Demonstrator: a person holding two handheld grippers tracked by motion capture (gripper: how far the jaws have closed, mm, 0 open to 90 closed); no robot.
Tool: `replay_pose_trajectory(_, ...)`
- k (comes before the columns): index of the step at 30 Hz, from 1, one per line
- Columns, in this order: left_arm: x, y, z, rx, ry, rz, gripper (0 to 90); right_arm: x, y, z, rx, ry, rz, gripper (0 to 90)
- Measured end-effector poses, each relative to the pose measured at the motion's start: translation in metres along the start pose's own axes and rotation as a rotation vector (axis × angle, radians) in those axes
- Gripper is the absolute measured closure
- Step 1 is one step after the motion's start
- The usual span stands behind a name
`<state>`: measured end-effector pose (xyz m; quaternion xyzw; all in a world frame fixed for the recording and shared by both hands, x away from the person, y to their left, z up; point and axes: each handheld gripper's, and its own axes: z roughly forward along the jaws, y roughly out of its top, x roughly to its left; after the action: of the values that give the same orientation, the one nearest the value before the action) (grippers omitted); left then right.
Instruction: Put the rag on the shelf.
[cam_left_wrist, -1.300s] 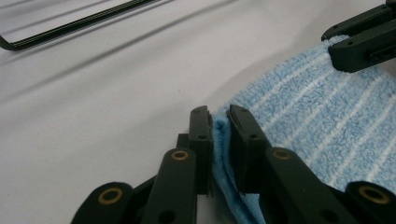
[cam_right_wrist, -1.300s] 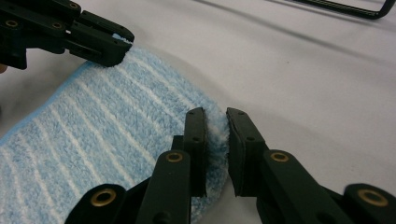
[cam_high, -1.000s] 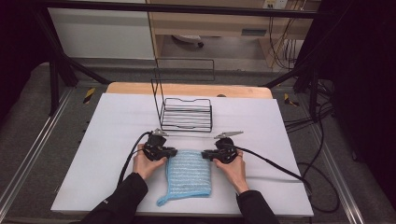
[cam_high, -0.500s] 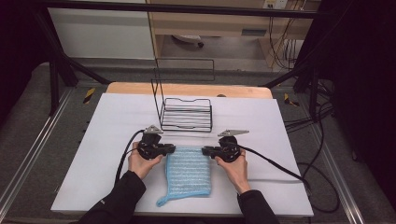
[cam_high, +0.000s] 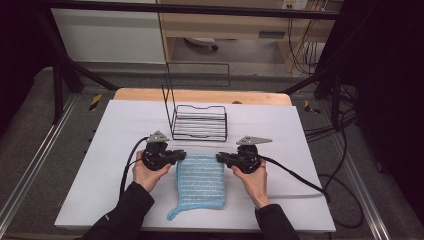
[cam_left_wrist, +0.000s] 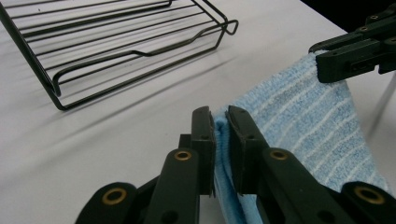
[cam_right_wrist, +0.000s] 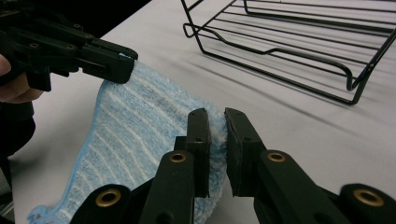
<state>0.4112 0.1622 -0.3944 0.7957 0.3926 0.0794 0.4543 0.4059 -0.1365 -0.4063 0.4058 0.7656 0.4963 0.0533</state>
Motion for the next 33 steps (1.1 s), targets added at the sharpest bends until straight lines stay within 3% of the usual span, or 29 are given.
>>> replay_pose_trajectory(11, -0.008, 0.005, -0.008, -0.024, 0.002, 0.031, 81.6, 0.002, 0.004, -0.009, -0.023, 0.007, -0.008, 81.3)
replay_pose_trajectory(24, -0.013, 0.008, -0.013, -0.044, -0.004, 0.037, 81.7, 0.002, 0.006, -0.013, -0.035, 0.007, -0.013, 81.4)
replay_pose_trajectory(33, -0.018, 0.013, -0.024, -0.099, -0.001, 0.046, 81.8, 0.009, 0.014, -0.022, -0.076, 0.006, -0.049, 81.7)
